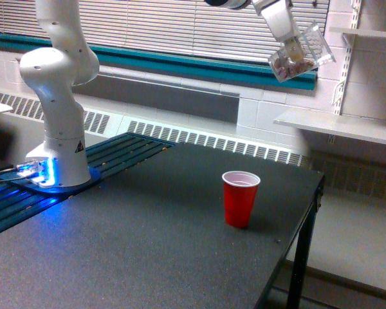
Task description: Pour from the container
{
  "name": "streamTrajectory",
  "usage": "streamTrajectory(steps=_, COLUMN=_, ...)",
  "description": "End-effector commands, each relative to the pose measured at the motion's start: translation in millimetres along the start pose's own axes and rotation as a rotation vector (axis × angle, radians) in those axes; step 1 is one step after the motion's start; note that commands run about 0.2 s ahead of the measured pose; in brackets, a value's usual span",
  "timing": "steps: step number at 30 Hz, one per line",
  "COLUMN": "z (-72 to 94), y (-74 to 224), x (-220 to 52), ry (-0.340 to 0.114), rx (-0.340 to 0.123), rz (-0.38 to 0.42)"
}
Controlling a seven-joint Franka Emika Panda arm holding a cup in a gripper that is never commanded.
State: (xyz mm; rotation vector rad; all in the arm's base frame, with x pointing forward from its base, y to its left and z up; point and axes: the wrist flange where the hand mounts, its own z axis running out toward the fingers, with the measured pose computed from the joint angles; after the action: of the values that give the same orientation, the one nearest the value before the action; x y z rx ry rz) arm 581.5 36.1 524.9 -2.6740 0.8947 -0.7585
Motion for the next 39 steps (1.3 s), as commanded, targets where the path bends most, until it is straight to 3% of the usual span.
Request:
streamTrajectory(steps=1, z=-2.1, y=0.8, x=2.5, ry=0.011, rx=0.008, rz=0.003)
streamTrajectory(steps=14, z=7.4, y=22.0, x=-1.2, ry=0.018, rx=0.002, rz=-0.011)
streamTrajectory(steps=17, z=10.5, y=30.0, x=-6.4, ry=0.000, rx=0.005, rz=-0.017)
streamTrajectory(steps=33, z=19.9, y=80.1, x=-36.4, ry=-0.087, rx=-0.074, rz=-0.101)
streamTrajectory(steps=39, z=31.3, y=91.3, x=-55.5, ry=-0.136, rx=-0.072, rz=-0.115)
